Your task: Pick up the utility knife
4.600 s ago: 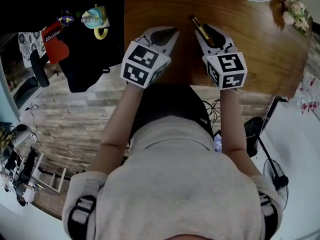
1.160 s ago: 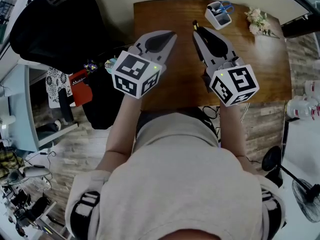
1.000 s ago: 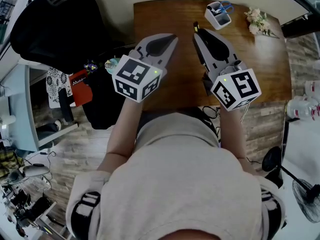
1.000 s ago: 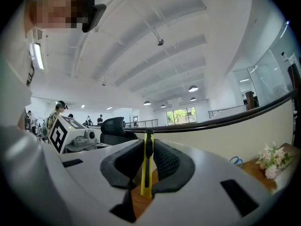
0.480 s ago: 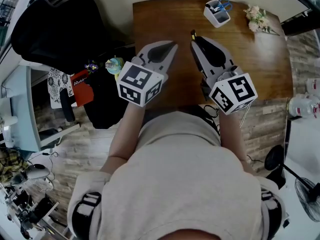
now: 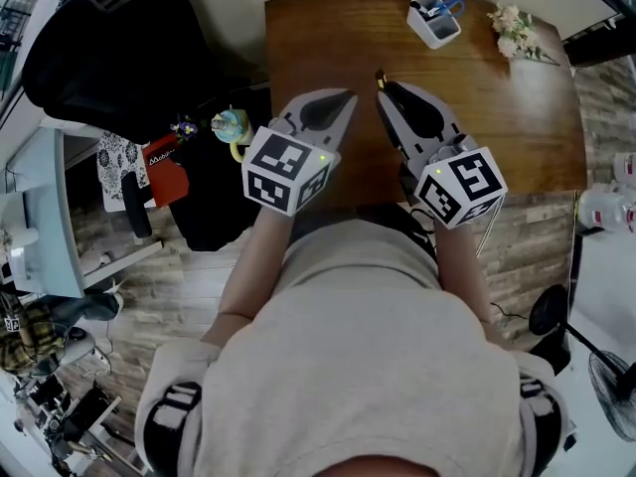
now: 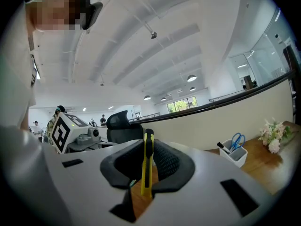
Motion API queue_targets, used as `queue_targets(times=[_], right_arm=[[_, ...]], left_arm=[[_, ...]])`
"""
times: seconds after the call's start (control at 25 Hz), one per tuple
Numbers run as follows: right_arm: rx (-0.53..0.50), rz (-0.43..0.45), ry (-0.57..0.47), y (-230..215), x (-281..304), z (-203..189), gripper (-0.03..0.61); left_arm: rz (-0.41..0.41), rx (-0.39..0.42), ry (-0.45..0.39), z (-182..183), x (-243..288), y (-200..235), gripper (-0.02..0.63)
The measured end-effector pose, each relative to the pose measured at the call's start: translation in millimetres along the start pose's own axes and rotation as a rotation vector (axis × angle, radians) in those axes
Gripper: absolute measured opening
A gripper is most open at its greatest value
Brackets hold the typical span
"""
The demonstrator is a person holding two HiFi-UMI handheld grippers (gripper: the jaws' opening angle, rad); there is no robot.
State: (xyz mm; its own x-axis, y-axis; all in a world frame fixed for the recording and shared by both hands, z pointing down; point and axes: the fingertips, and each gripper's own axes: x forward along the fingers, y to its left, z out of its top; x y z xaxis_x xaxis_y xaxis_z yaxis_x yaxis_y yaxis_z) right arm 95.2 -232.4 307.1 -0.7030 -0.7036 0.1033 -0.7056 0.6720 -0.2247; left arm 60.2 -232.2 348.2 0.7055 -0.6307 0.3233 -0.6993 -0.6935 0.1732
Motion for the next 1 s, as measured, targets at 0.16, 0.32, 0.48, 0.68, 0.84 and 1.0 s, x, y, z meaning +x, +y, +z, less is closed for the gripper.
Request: queue_targets(times=[0.16,0.32,0.48,0.68,0.84,1.0], right_arm=[[0.007,0.003,0.009,1,0,-5,0.072],[0.014,0.007,0.02,3,-1,-9,0.072],[0.017,-0.004,0.029,3,-1,-13,0.072],[0.012,-0.02,0.047,1,-1,-19,0.072],[0.013,-0.022,0.055,0,0,-21,0.072],[0.016,-0.019,0.064,0,-2,-24,0.072]], left_arm=[[0.004,-0.008,0.009,-4,0,1,0.014],[-0.007,-0.01,0.017,-6,1,0,0.014],[-0.014,-0.01,0.02,-7,1,-1,0.014],[-0.02,-0.011,0.019,-8,2,1,0.014],[-0.03,-0.016,0.023,-9,4,1,0.014],[-0.032,-0.022,0.023,-10,5,0,0.014]])
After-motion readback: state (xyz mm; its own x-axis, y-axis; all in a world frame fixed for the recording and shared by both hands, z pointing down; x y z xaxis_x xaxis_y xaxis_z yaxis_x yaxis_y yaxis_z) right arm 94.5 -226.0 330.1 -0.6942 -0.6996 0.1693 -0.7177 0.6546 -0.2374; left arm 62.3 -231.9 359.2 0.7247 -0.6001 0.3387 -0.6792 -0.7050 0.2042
